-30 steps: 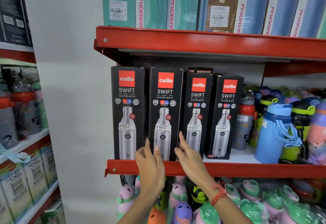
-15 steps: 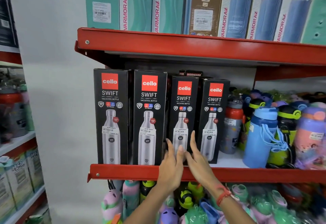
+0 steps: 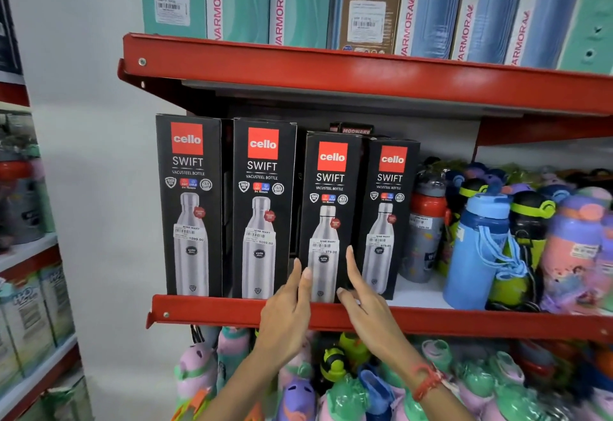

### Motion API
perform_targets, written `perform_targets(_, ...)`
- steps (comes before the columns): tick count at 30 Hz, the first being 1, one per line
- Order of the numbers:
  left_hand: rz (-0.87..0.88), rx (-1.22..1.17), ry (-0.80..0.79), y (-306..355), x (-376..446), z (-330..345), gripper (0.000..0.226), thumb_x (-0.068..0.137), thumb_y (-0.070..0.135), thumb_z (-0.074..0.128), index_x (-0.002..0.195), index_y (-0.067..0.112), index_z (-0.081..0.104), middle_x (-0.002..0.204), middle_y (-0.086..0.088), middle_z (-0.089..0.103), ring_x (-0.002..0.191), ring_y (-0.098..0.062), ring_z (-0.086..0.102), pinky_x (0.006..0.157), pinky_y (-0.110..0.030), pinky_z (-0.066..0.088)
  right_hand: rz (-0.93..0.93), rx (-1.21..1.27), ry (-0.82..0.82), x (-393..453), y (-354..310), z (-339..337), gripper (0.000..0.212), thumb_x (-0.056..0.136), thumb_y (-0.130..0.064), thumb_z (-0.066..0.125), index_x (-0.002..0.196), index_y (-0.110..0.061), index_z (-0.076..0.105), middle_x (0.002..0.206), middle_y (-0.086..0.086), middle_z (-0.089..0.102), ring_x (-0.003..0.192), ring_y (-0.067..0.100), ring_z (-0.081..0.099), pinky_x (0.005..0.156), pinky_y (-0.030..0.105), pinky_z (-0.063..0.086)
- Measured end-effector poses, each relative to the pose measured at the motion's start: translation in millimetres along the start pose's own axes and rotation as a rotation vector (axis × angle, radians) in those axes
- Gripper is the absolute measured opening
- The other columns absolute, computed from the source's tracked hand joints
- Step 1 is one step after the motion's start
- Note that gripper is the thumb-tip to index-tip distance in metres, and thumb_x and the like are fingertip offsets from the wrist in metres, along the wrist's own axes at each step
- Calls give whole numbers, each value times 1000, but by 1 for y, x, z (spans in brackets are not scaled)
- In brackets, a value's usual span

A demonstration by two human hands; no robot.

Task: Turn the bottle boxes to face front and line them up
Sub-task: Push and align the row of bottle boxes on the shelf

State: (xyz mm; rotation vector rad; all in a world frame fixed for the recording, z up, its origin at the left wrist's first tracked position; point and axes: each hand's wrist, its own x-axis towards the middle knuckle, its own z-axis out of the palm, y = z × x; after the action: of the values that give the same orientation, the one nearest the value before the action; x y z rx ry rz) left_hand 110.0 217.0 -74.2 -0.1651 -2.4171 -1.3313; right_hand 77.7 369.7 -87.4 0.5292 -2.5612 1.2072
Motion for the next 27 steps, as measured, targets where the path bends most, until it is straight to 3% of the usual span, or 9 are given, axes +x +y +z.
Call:
perform_targets(2,37,115,119,1,-2,7,62,94,55,23,147,23,27,119,8,56,110,-11,53,89,-24,37,-5,23,24,-1,2,-6,63,100,-31,41,145,-56,5,133,-18,48,83,-9,54,76,15,41)
perform_targets(4,181,129,291,9,-5,18,47,97,40,34,140,20,36,128,3,44,113,-7,47,92,-19,34,-2,57,236,-1,8,-16,55,99,-25,44,148,-42,25,130,-14,53,98,-5,57,85,17,45)
perform_targets(7,358,-1,172,29,-2,49,41,97,33,35,137,24,36,132,10,39,118,3,41,100,-22,39,64,63,543,12,31,-35,50,98,-18,46,146,-28,37,127,4,50,112,18,55,99,38,44)
perform_targets(9,340,-20,-16,40,8,76,53,99,41,28,148,27,12,154,10,18,141,-1,15,117,-27,23,115,115,492,22,43,-47,54,99,-19,44,150,-28,28,144,7,40,134,23,39,111,35,30)
perform_targets(11,242,-89,-70,49,23,97,65,97,51,24,148,28,-9,158,11,-8,142,2,-11,117,-25,6,144,184,364,30,47,-56,58,101,-21,40,152,-31,15,154,-3,30,143,21,29,107,28,25)
perform_targets(16,-60,-260,-115,55,43,110,78,83,70,17,147,33,-12,161,-3,9,145,-21,18,116,-39,21,161,265,171,32,43,-65,60,103,-31,33,149,-44,-2,133,-17,33,128,14,41,94,24,31)
perform_targets(19,-19,-226,-117,51,31,105,70,85,70,14,146,42,-8,160,2,14,144,-21,22,115,-39,23,102,313,143,23,47,-65,61,100,-38,34,146,-50,-5,147,-31,11,136,-2,22,103,18,23)
perform_targets(22,28,-210,-142,49,18,97,67,87,68,13,146,43,-5,159,7,16,144,-16,24,115,-36,23,50,305,113,10,47,-69,66,91,-53,34,142,-57,-7,138,-47,0,139,-7,9,113,22,17)
perform_targets(27,76,-207,-200,54,17,82,63,89,66,13,145,42,-4,157,8,20,145,-11,19,119,-37,16,45,258,80,2,46,-80,65,87,-63,33,135,-69,-10,144,-38,0,139,-3,13,119,33,17)
